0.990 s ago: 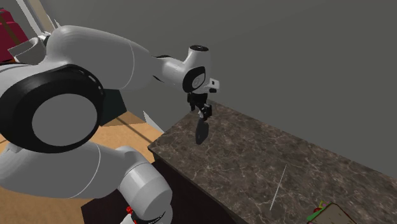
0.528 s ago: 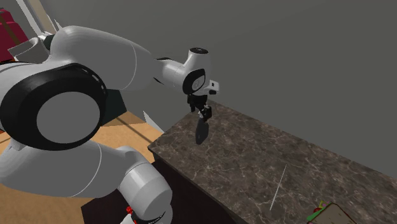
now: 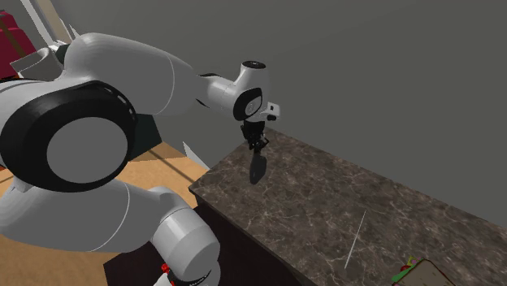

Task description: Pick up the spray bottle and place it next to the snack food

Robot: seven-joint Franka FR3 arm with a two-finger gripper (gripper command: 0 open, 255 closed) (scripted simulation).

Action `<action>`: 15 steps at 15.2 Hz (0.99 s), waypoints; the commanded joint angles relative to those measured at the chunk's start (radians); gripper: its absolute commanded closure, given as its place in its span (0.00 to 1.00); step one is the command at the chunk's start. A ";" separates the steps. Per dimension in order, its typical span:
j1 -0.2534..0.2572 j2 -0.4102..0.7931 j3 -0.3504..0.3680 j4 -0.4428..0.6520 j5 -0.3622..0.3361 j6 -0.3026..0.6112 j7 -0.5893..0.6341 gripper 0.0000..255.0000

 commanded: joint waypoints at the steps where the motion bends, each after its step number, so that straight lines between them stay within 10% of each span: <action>1: 0.000 0.000 0.000 0.000 0.000 0.000 0.000 1.00; 15: -0.004 -0.054 -0.017 0.109 -0.012 -0.164 0.006 1.00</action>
